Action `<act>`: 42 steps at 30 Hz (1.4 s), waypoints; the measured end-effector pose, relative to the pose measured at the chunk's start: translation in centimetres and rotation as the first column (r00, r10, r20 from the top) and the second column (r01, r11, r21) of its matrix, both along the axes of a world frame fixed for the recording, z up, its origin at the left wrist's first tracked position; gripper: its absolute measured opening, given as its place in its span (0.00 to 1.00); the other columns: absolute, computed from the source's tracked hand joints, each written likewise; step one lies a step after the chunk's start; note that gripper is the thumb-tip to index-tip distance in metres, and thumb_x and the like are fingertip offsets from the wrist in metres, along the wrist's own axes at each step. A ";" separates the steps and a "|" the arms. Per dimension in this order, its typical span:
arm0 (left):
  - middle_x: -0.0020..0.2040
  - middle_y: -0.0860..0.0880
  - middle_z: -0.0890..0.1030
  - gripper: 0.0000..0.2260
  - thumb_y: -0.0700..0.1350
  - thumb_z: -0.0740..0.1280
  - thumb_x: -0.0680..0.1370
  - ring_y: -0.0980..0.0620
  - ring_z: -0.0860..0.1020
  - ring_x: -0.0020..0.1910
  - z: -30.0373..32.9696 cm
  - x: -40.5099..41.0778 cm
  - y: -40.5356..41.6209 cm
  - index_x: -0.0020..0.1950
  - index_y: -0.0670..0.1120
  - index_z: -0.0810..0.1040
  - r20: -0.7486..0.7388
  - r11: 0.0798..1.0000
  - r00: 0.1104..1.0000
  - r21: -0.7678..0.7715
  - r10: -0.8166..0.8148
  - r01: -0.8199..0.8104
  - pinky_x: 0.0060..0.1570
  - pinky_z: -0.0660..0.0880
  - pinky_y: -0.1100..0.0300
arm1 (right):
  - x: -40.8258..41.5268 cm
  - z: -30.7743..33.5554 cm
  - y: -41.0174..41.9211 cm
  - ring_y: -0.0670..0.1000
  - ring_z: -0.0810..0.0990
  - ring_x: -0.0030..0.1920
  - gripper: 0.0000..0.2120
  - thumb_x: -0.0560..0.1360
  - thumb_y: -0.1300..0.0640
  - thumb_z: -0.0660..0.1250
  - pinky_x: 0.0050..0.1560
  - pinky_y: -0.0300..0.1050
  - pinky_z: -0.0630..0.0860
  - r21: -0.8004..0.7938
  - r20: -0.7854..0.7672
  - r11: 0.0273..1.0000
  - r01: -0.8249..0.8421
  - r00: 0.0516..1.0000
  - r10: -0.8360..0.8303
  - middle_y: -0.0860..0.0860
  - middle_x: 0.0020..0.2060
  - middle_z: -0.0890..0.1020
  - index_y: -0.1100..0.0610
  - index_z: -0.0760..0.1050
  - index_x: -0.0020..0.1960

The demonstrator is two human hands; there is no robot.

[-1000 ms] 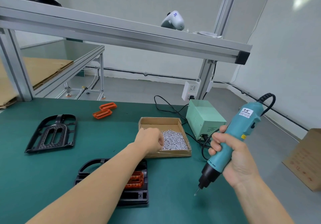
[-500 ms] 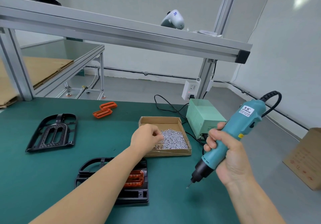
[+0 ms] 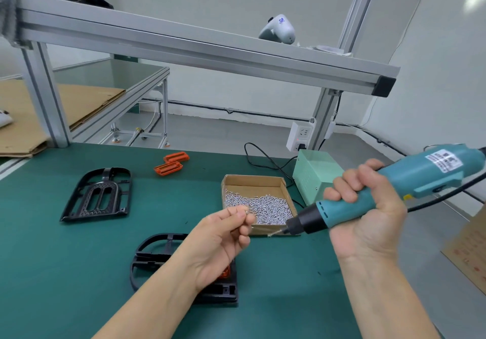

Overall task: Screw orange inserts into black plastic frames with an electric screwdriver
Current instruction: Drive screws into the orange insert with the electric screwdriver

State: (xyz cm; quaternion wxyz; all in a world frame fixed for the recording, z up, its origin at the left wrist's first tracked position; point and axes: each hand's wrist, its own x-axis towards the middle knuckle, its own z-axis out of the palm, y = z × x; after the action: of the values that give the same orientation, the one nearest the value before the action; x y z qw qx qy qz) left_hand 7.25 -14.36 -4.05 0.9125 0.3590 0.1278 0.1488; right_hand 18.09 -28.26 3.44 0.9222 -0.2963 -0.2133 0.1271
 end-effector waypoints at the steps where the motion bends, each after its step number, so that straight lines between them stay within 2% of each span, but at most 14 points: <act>1: 0.37 0.47 0.78 0.02 0.38 0.66 0.72 0.56 0.72 0.31 0.2 -0.6 -0.3 0.44 0.42 0.77 0.022 1.000 1.000 -0.023 -0.008 0.008 0.29 0.73 0.67 | -0.5 0.3 0.3 0.44 0.64 0.24 0.07 0.70 0.62 0.61 0.28 0.36 0.67 0.028 0.004 1.000 -0.013 1.000 0.013 0.45 0.27 0.66 0.49 0.70 0.39; 7: 0.38 0.49 0.77 0.02 0.43 0.70 0.70 0.55 0.74 0.33 0.8 -2.8 -1.6 0.39 0.46 0.82 0.089 0.996 0.996 -0.093 0.003 0.005 0.32 0.73 0.64 | -2.7 1.7 1.9 0.43 0.64 0.23 0.07 0.68 0.62 0.61 0.27 0.35 0.66 0.135 0.004 0.990 -0.043 0.999 0.042 0.45 0.26 0.66 0.50 0.68 0.40; 17: 0.37 0.50 0.77 0.02 0.45 0.70 0.70 0.55 0.75 0.34 0.8 -4.0 -2.5 0.39 0.47 0.78 0.061 0.989 0.996 -0.138 0.058 -0.049 0.34 0.70 0.63 | -4.1 2.3 2.5 0.43 0.65 0.22 0.07 0.67 0.62 0.61 0.27 0.35 0.66 0.125 0.020 0.991 -0.043 0.999 0.041 0.45 0.26 0.66 0.50 0.68 0.40; 23: 0.37 0.50 0.78 0.01 0.44 0.70 0.69 0.55 0.75 0.34 1.1 -4.2 -2.7 0.38 0.48 0.80 0.065 0.987 0.995 -0.146 0.074 -0.064 0.36 0.69 0.62 | -4.4 2.3 2.6 0.43 0.64 0.23 0.07 0.67 0.62 0.61 0.27 0.36 0.66 0.123 0.036 0.991 -0.042 0.999 0.038 0.45 0.26 0.66 0.50 0.67 0.40; 25: 0.37 0.50 0.78 0.01 0.44 0.70 0.69 0.55 0.74 0.34 1.1 -4.2 -2.9 0.38 0.48 0.81 0.054 0.988 0.993 -0.114 0.110 -0.103 0.38 0.68 0.61 | -4.5 2.4 2.6 0.43 0.64 0.23 0.07 0.68 0.63 0.60 0.27 0.36 0.66 0.132 0.048 0.991 -0.035 0.998 0.029 0.45 0.26 0.66 0.50 0.68 0.40; 28: 0.36 0.50 0.78 0.02 0.46 0.71 0.66 0.56 0.73 0.34 1.2 -4.3 -3.4 0.36 0.48 0.82 0.044 0.982 0.981 0.013 0.190 -0.190 0.39 0.67 0.62 | -4.8 2.3 2.8 0.44 0.64 0.23 0.08 0.68 0.63 0.60 0.27 0.36 0.66 0.139 0.073 0.990 -0.025 0.997 0.015 0.45 0.26 0.66 0.51 0.68 0.39; 33: 0.35 0.47 0.77 0.04 0.46 0.70 0.67 0.54 0.68 0.35 1.4 -4.4 -4.0 0.35 0.46 0.82 0.069 0.925 0.949 0.211 0.309 -0.316 0.42 0.65 0.59 | -5.3 2.0 3.3 0.44 0.64 0.23 0.08 0.68 0.65 0.59 0.27 0.37 0.66 0.101 0.127 0.994 -0.031 0.992 0.018 0.46 0.25 0.65 0.52 0.68 0.40; 42: 0.36 0.47 0.78 0.04 0.42 0.69 0.68 0.55 0.71 0.34 0.9 -4.8 -2.7 0.40 0.44 0.80 0.076 0.888 0.926 0.266 0.369 -0.376 0.42 0.68 0.60 | -4.9 2.3 2.8 0.44 0.64 0.23 0.07 0.69 0.64 0.59 0.27 0.36 0.66 0.115 0.122 0.992 -0.055 0.992 0.040 0.45 0.25 0.66 0.52 0.68 0.40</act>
State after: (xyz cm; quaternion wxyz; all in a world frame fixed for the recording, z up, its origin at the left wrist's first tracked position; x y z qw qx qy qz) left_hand 2.46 -17.08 -3.13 0.8094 0.4495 0.1619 0.3414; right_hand 13.15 -25.46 5.71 0.9204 -0.2432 -0.2824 0.1183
